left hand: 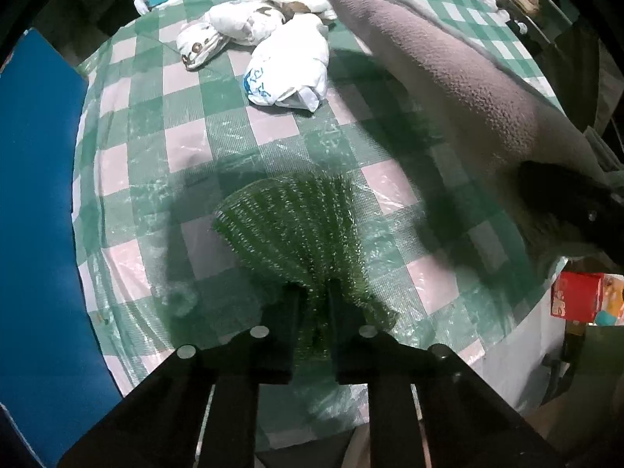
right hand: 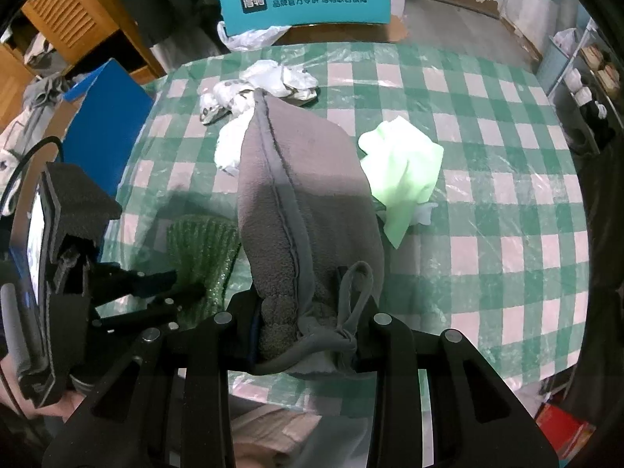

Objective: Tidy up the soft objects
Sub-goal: 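Grasp the green scrubber with the left gripper while the right gripper grasps the grey towel, then carry the scrubber and towel over the open box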

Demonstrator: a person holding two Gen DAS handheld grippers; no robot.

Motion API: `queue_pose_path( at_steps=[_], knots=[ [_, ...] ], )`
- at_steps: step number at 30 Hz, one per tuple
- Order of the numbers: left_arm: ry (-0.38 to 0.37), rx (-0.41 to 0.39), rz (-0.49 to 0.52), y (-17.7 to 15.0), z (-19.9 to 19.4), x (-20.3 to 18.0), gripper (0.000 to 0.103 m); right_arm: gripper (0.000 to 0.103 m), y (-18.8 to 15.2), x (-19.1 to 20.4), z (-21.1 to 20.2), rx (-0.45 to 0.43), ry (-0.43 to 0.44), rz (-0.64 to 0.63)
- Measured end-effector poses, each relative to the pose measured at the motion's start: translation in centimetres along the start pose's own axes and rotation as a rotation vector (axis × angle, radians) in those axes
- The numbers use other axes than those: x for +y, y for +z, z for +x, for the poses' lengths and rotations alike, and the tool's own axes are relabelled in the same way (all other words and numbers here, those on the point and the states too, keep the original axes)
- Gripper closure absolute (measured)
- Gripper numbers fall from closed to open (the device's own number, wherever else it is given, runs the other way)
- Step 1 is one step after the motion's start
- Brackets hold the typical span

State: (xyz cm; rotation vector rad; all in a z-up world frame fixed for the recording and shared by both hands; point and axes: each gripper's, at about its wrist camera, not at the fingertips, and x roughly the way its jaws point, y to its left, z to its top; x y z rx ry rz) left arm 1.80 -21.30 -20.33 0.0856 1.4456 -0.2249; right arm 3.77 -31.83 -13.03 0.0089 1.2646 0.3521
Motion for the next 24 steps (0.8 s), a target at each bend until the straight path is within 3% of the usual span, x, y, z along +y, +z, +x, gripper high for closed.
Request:
queue_pose_path(
  at_steps=[11,18,24],
  knots=[
    [0.027,-0.138,0.014,0.6,-6.3,1.2,0.092,0.072,0.6,1.5,-2.2,-0.060,0.017,-0.010],
    [0.031,-0.209,0.005,0.4,-9.5,5.4,0.092,0.072,1.1,2.6,-4.1,-0.109,0.038,-0.022],
    [0.024,-0.254,-0.015,0.8,-12.6,6.8,0.092,0.072,1.6,3.7,-5.2,-0.140,0.058,-0.040]
  ],
)
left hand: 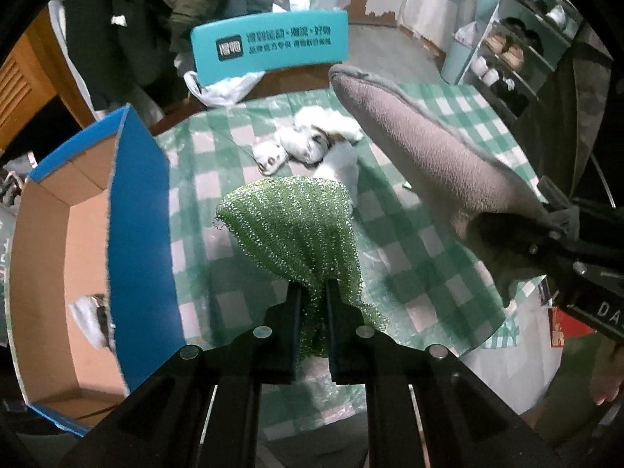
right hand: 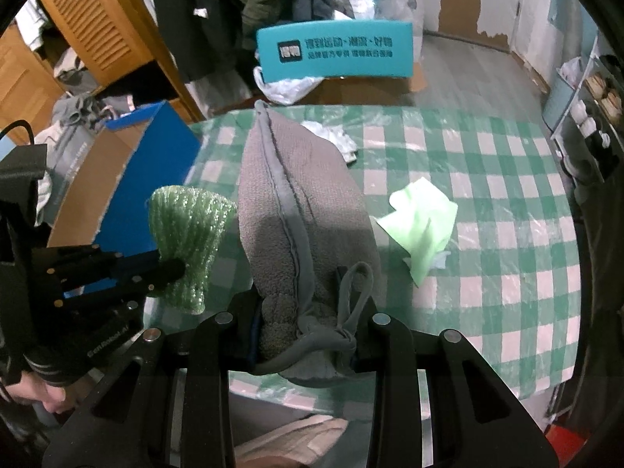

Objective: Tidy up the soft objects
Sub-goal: 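Carry the scrubber and towel over the open box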

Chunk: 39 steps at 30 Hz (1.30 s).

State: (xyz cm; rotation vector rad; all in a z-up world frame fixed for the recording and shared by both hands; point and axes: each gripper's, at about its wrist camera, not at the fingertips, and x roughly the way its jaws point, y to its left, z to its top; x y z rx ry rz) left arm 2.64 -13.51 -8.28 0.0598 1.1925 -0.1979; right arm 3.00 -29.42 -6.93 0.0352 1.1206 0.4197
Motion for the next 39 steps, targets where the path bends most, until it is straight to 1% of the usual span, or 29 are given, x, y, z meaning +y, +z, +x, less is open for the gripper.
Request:
queue_pose_path(
  at_steps=[6,21,39],
  knots=[
    [0.019,-0.049,-0.011,0.3,-2.1,1.4,0.092,0.072,0.8,1.8,-0.8,-0.024,0.023,-0.028],
    [0.038,-0.113,-0.076,0.0,-5.3,6.0,0.092,0.072,3.0,7.1,-1.4,-0.054,0.069,-0.099],
    [0.063,-0.162,-0.160,-1.1,-7.3,11.6,0.092,0.072,5.7,13.7,-0.5,-0.057,0.098,-0.186]
  ],
)
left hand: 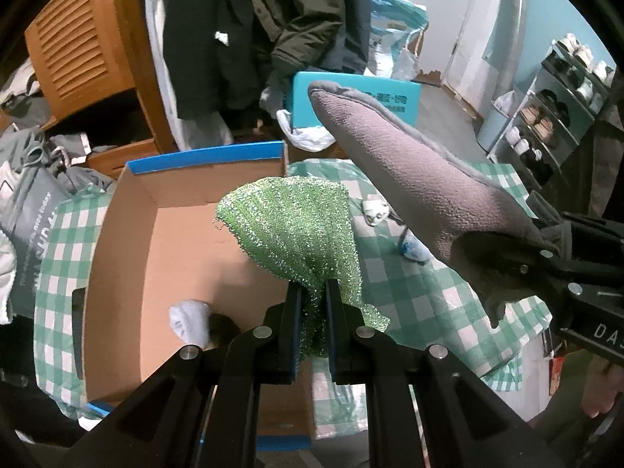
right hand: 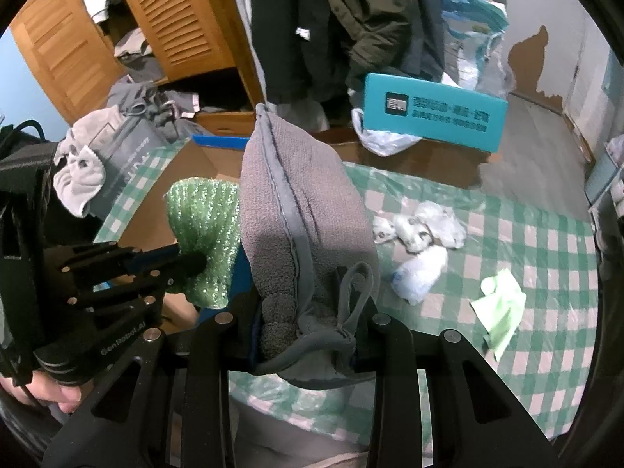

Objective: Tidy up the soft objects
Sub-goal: 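Carry the scrubber and towel over the open box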

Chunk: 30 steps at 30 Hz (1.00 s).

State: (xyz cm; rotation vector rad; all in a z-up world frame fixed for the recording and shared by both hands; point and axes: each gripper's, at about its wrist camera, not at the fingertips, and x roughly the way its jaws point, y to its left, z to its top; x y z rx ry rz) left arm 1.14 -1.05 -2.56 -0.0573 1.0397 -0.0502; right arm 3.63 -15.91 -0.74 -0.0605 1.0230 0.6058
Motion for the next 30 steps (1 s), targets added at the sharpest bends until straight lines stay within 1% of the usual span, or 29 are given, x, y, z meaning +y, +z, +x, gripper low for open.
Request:
queue_pose_path(
  at_steps=[10,16,22,27,30],
  knots=[
    [0.022,-0.023,-0.050,0.0,-0.7,3.5,0.092,0.072,1.9,3.4,1.5,0.011,0.016,-0.048],
    [0.049,-0.026,-0.092,-0.1,-0.8,6.2,0.092,0.072,3.1,5.4,2.9,0.024,0.023,-0.073],
    [0.072,-0.012,-0.137,-0.4,-0.2,8.9,0.092,0.072,4.3,7.3,4.5,0.041,0.031,-0.088],
    [0.099,0.004,-0.153,-0.7,0.7,10.3,0.092,0.072,5.4,9.1,6.1,0.060,0.038,-0.100],
    [0.103,0.022,-0.167,-0.9,1.4,11.1,0.092,0.072,5.8,9.9,7.2,0.075,0.040,-0.101]
  ],
)
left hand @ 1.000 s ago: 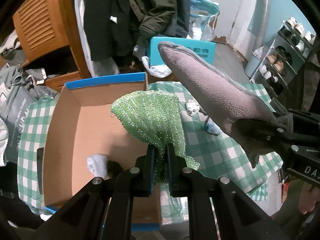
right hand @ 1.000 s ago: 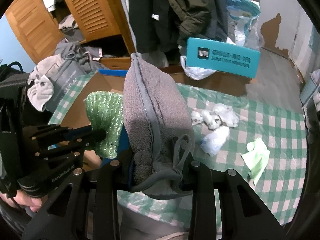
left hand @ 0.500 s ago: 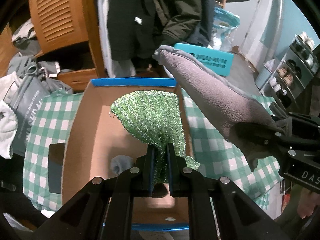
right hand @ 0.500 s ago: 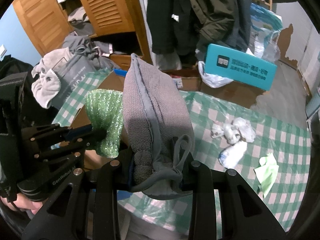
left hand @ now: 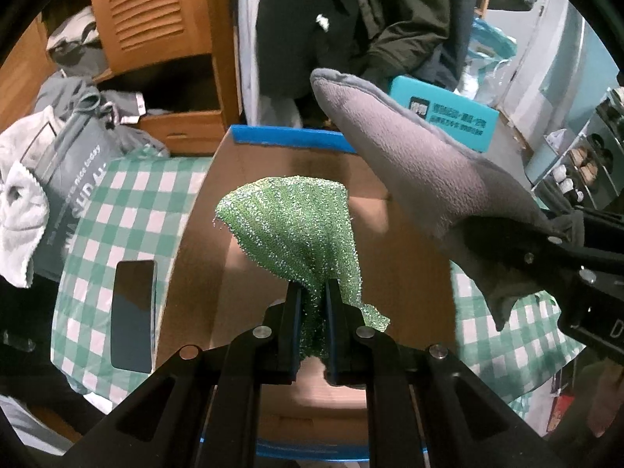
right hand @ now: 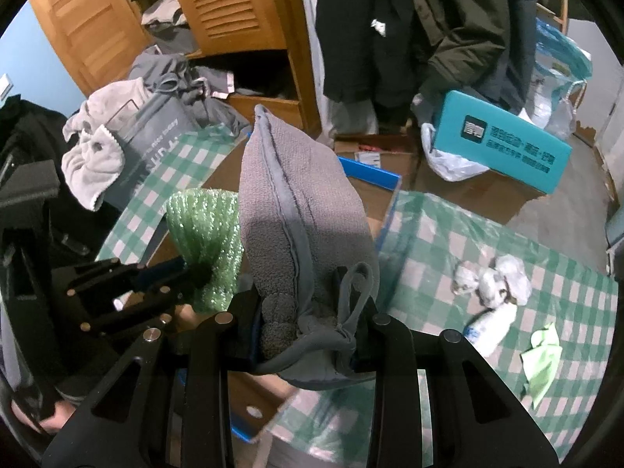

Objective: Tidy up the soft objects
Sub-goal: 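Carry the scrubber and towel over the open box, then lower both items into the box and open both grippers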

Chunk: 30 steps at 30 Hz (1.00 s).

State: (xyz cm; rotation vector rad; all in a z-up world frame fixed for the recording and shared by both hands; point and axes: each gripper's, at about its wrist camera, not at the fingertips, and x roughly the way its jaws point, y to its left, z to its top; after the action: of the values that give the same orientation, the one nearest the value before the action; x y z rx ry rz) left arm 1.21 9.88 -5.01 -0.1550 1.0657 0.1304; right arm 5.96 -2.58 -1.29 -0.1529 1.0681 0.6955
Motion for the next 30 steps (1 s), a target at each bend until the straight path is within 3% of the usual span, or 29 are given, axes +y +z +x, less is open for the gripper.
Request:
queue_pose_path(
  at_steps=[10,14,20,23,30],
  knots=[
    [0.027,0.052,-0.038,-0.2,1.8,2.0,0.090,0.071,0.7,1.9,4.3,0.079,0.021,-0.004],
    [0.033,0.078,-0.056,-0.3,2.2,2.4,0.076,0.060,0.4,2.0,5.6,0.113,0.037,0.014],
    [0.067,0.050,-0.055,-0.3,1.3,2.5,0.059,0.048,0.3,1.4,5.2,0.097,0.009,0.046],
    [0.062,0.039,-0.063,-0.2,0.8,2.4,0.057,0.037,0.3,1.3,4.4,0.076,-0.007,0.042],
    [0.056,0.027,-0.040,0.0,0.4,1.2,0.050,0.033,-0.1,0.2,2.4,0.039,-0.023,0.052]
  ],
)
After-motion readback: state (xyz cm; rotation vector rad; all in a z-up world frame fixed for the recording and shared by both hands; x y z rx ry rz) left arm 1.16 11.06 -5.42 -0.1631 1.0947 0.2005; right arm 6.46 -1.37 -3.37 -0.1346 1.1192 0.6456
